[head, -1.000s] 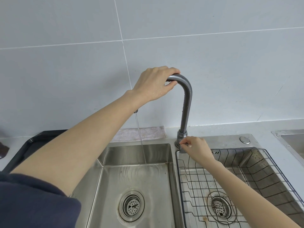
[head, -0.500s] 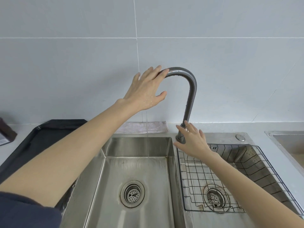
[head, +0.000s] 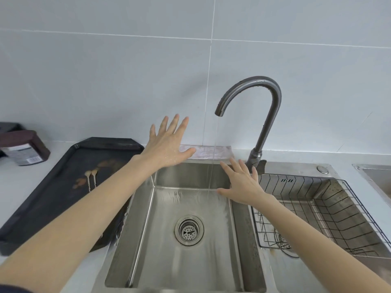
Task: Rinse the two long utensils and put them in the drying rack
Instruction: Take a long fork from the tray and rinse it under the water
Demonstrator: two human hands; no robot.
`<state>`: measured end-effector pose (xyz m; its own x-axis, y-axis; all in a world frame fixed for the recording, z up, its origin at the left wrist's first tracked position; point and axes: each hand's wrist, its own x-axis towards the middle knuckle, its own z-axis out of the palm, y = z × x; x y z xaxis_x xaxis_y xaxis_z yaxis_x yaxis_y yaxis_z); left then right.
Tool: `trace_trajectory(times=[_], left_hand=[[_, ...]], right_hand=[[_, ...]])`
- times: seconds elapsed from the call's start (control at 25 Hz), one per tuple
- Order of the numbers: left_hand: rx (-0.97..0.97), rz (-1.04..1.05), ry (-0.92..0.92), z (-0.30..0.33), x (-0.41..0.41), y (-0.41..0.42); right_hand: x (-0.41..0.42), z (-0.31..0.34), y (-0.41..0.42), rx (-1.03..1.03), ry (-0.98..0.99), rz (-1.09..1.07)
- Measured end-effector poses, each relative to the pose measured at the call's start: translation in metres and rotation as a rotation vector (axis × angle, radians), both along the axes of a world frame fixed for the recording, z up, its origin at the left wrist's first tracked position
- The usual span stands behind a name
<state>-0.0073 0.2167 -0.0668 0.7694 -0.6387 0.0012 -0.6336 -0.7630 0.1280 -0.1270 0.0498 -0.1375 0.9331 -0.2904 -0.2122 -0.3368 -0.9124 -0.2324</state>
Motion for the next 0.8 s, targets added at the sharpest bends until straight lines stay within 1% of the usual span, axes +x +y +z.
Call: trace_trajectory(times=[0.36,0.56,0.72,0.8], left_hand=[[0.029,0.078,0.122,-0.044,0.010,0.079],[0.025,0.119,0.144,-0.067,0.022,0.117],[-0.015,0.166,0.196,-0.081,0.033,0.146],[-0.086,0.220,0.274,-0.093,0.042,0.162]], right_hand=[[0.021,-0.015,0.072,0.086,-0.014,0.038],[0.040,-0.028,0.113,0.154,-0.029,0.068],[0.060,-0.035,0.147,0.204,-0.023,0.085],[0.071,-0.037,0.165,0.250,-0.022,0.096]])
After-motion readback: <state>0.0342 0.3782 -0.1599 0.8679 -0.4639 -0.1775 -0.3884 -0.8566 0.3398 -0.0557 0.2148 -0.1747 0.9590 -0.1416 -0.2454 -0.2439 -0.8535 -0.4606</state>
